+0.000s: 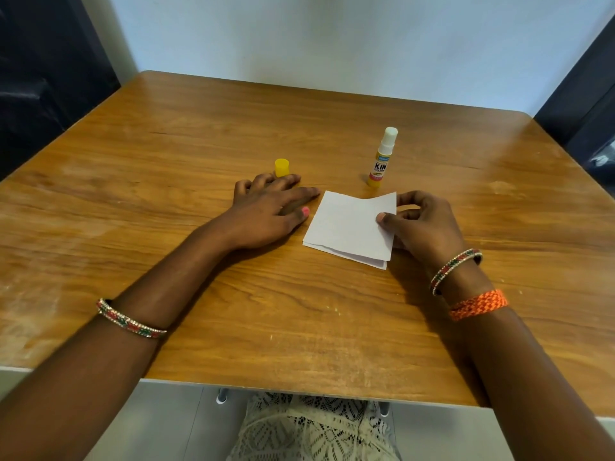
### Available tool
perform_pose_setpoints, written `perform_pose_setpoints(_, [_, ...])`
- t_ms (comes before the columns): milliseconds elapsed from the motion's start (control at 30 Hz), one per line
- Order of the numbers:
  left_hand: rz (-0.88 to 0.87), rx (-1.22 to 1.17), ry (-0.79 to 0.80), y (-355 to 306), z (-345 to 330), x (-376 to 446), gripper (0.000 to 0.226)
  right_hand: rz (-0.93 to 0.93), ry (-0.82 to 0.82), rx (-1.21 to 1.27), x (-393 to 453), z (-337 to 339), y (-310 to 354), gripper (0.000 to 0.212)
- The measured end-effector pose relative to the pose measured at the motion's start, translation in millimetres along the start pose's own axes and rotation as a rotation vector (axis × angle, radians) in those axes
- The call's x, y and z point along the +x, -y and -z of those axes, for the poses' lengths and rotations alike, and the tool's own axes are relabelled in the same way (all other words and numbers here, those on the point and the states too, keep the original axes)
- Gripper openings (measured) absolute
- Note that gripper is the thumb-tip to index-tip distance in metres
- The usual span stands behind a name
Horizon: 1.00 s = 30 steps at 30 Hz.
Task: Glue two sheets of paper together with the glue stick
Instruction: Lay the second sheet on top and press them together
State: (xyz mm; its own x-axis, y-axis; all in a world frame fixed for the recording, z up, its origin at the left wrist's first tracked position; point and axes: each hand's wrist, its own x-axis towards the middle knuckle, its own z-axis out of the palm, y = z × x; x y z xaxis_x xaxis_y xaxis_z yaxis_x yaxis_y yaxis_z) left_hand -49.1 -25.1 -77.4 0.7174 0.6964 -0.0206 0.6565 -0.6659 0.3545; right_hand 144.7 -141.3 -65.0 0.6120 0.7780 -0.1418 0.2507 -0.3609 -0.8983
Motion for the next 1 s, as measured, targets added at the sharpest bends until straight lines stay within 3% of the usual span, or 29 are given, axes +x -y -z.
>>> perform_pose_setpoints(400, [-0.007,0.083,0.0,0.6,-4.5,1.0,0.064,0.0,0.009,-0.016,1.0,0.1,0.5,0.03])
perform_pose_setpoints(767, [-0.028,0.054,0.025,-1.8,-1.6,-1.1,0.06,-0.002,0.015,-0.011,0.1,-0.7,-0.5,0.032])
perform_pose_setpoints(1000, [-0.048,0.042,0.003,1.1,-2.4,-0.3,0.044,0.022,0.034,-0.038,-2.0,1.1,2.4,0.028])
